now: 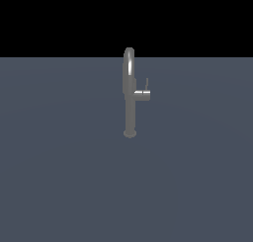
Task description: Turn on the faucet by rotating a designated handle.
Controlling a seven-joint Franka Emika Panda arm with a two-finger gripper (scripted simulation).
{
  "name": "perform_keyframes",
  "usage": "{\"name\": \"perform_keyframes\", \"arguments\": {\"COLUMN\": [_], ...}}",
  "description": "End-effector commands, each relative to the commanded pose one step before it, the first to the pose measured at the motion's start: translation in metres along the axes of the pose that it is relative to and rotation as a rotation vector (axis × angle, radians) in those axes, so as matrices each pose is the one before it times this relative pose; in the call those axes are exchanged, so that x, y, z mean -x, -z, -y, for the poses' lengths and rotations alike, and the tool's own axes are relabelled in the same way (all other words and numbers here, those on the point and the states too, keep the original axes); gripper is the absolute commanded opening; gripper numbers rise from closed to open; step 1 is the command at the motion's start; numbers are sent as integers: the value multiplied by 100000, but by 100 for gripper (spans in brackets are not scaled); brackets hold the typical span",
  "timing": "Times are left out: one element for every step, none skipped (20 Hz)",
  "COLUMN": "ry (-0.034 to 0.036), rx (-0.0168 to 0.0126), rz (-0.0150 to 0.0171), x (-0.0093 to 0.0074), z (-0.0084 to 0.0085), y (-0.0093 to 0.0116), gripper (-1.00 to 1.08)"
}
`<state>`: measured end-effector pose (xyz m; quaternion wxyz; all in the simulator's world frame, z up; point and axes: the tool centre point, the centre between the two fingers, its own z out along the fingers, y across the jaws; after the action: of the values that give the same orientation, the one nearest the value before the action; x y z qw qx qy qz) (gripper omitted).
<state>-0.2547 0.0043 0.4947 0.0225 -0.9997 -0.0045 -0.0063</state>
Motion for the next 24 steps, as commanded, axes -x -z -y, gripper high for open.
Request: {"name": "perform_keyframes", "arguments": {"ry": [0, 0, -142, -181, -256, -325, -398, -471, -544, -619, -695, -771, -848, -927, -1006, -1087, -1168, -1252, -1337, -1423, -1507, -1545, -1562, -1572], "rx": [0, 0, -128, -165, -233, -296, -363, -430, -497, -565, -634, -703, -774, -846, -918, -993, -1067, -1144, -1222, -1302, -1379, -1415, -1431, -1442], "rz": [0, 0, 126, 161, 228, 289, 354, 419, 484, 551, 619, 686, 755, 825, 895, 968, 1040, 1115, 1190, 1267, 1341, 1376, 1391, 1401], "x": [0, 3, -55, -66, -94, -119, -145, -172, -199, -227, -254, -282, -310, -339, -368, -398, -428, -458, -489, -521, -552, -566, -572, -576], "z": [-1, 28, -22, 5, 5, 9, 11, 13, 15, 17, 18, 21, 23, 24, 27, 28, 30, 32, 34, 36, 38, 39, 39, 40], "y": [0, 9, -11, -3, -5, -6, -7, -8, -10, -11, -12, -14, -15, -16, -18, -19, -20, -22, -23, -24, -26, -26, -26, -25], "gripper": [-100, -100, -100, -100, -100, -100, -100, -100, -100, -100, -100, -100, -100, -100, -100, -100, -100, -100, -100, -100, -100, -100, -100, -100]}}
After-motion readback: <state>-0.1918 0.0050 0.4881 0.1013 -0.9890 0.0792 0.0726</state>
